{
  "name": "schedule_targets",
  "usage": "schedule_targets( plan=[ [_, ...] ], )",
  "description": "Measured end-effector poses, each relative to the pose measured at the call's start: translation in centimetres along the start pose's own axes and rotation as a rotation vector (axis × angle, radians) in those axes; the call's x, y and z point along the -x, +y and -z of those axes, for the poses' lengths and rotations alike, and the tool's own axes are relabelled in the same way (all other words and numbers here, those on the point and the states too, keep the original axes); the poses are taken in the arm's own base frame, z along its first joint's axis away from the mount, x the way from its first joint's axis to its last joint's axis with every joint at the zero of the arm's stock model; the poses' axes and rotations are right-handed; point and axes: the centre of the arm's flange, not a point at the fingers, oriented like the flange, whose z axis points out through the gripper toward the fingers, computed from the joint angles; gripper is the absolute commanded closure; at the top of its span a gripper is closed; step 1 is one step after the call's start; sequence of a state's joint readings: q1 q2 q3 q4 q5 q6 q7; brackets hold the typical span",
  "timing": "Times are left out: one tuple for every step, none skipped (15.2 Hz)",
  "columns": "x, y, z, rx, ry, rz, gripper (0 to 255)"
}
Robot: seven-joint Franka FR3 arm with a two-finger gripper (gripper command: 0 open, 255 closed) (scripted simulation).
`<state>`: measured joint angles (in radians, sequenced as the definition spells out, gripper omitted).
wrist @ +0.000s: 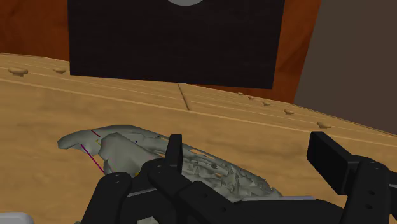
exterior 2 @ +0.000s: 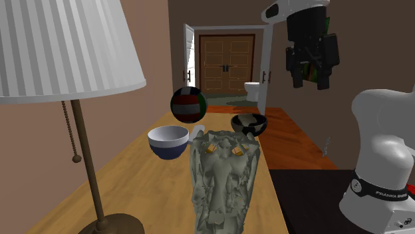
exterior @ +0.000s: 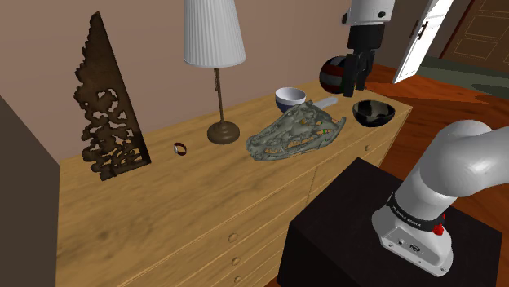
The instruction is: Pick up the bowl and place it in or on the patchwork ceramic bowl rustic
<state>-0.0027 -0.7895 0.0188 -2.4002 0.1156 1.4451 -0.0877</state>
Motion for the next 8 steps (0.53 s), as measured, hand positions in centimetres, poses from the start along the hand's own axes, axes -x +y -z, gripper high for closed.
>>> schedule_targets(
  plan=[
    [0.0, 0.0, 0.0, 0.000, 0.000, 0.000, 0],
    [-0.4, 0.5, -0.1, 0.000, 0.001, 0.000, 0],
    [-1.1, 1.2, -0.3, 0.000, 0.003, -0.001, 0],
    [-1.9, 1.8, -0.8, 0.000, 0.006, -0.002, 0],
    [-2.6, 2.6, -1.0, 0.000, 0.009, -0.003, 0],
    [-3.6, 3.2, -1.0, 0.000, 0.013, -0.004, 0],
    [-4.6, 4.3, -1.4, 0.000, 0.016, -0.005, 0],
    [-5.4, 5.0, -1.7, 0.000, 0.019, -0.006, 0]
  ],
)
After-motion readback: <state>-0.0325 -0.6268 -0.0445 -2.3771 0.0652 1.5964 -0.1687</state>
